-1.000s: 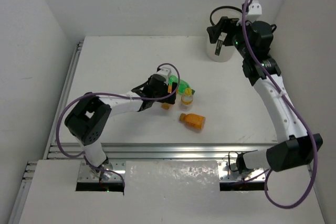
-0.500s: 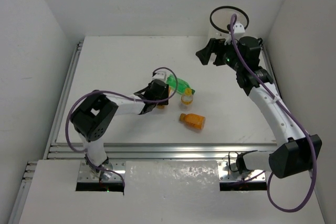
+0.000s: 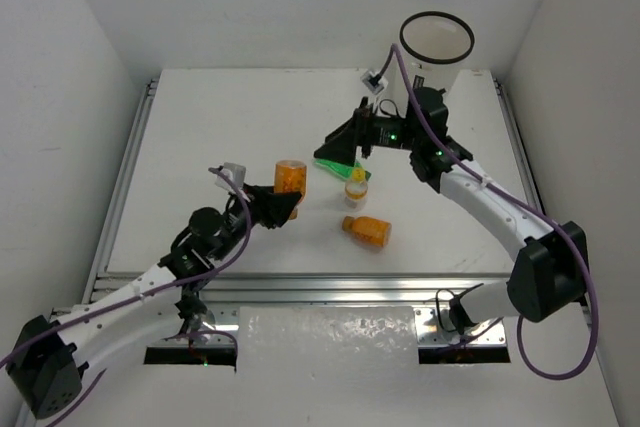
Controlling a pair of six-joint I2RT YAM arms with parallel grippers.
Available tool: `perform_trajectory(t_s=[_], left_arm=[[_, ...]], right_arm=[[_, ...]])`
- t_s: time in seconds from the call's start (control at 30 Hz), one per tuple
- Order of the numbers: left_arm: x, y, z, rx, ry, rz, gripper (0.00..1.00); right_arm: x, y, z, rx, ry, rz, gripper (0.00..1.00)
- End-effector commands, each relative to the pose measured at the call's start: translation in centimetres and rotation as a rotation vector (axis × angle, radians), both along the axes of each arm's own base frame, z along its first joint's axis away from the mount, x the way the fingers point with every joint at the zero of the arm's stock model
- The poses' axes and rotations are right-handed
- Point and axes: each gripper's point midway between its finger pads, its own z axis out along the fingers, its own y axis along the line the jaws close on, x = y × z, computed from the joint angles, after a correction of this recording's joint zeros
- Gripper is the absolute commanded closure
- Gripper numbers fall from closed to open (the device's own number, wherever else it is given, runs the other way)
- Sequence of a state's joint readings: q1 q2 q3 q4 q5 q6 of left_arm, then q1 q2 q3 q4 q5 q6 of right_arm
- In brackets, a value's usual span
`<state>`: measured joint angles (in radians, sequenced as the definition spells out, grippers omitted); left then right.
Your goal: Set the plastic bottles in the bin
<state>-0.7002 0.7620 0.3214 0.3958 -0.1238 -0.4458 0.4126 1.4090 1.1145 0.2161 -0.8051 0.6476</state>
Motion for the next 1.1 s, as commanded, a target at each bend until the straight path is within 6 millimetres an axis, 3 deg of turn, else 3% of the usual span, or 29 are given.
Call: perform_trajectory(t_s=[0.0,0.17,0.37,0.4,0.47,0.5,0.57,0.6,0.63,0.67,0.7,0.73,0.77,0.83,0.87,0.9,0.93,0.97,1.0,1.03,1.07], left_arm=[[-2.6,-2.1,6.6,-0.133,-0.215,-0.187,1.00],[-3.6,-3.1,8.9,-0.170,-0.264,-0.267,1.00],[-4.2,-3.9,10.4,-0.202,-0.298,-0.323,1.00],[-4.4,-4.1,10.4,-0.203,-0.300,-0.337,0.98],[-4.3,-4.3,10.7,-0.213,-0.303,-0.343,0.95],[-4.2,-4.2,10.8,-0.213,-0.303,-0.337,0.85],[-3.6,-3.9,11.1,-0.217,-0.295,-0.299,0.55],[-3.0,-3.6,11.2,-0.219,-0.277,-0.263,0.24],[-1.7,-2.8,10.8,-0.200,-0.224,-0.180,0.14],[-0.9,-2.3,10.3,-0.179,-0.185,-0.126,0.01],[0.0,-1.5,9.2,-0.138,-0.096,-0.055,0.00],[1.5,0.6,7.6,-0.092,0.018,0.102,0.00],[2.3,1.7,7.3,-0.086,0.020,0.184,0.00],[2.9,5.8,3.8,0.001,0.196,0.431,0.00],[2.4,7.1,1.7,0.068,0.291,0.499,0.00],[2.3,7.6,0.9,0.106,0.316,0.523,0.00],[2.2,7.9,0.4,0.132,0.333,0.532,0.00],[1.8,8.1,-0.6,0.172,0.364,0.531,0.00],[1.6,8.0,-0.9,0.180,0.374,0.521,0.00],[1.5,7.7,-1.2,0.182,0.382,0.501,0.00],[1.0,6.9,-1.4,0.176,0.397,0.450,0.00]], right_arm=[[-5.3,1.9,2.9,0.107,-0.115,0.269,0.01],[-9.1,3.8,2.4,0.124,-0.110,0.394,0.01],[-9.8,4.8,1.0,0.112,-0.086,0.390,0.02],[-9.8,5.0,0.9,0.111,-0.086,0.390,0.07],[-9.7,5.3,0.6,0.107,-0.077,0.403,0.30],[-9.6,5.4,0.5,0.107,-0.073,0.405,0.54],[-9.3,5.4,0.5,0.106,-0.079,0.387,0.82],[-8.9,5.4,0.5,0.099,-0.083,0.360,0.93],[-8.1,4.8,0.6,0.069,-0.099,0.310,1.00],[-6.1,4.4,0.8,0.046,-0.110,0.198,1.00],[-4.0,3.2,1.2,0.020,-0.115,0.098,1.00],[-0.1,0.6,2.1,-0.039,-0.120,-0.112,1.00],[1.3,-0.3,2.5,-0.071,-0.129,-0.209,1.00],[6.5,-5.6,4.1,-0.144,-0.142,-0.491,1.00],[10.1,-10.6,5.8,-0.165,-0.156,-0.725,1.00],[11.7,-13.0,5.1,-0.195,-0.147,-0.823,1.00],[13.2,-15.2,7.0,-0.177,-0.180,-0.921,1.00],[15.4,-18.3,6.5,-0.195,-0.173,-1.024,1.00],[16.8,-20.7,7.2,-0.212,-0.215,-1.123,1.00],[18.0,-22.2,9.4,-0.173,-0.296,-1.191,1.00],[18.9,-23.7,9.8,-0.180,-0.331,-1.247,1.00]])
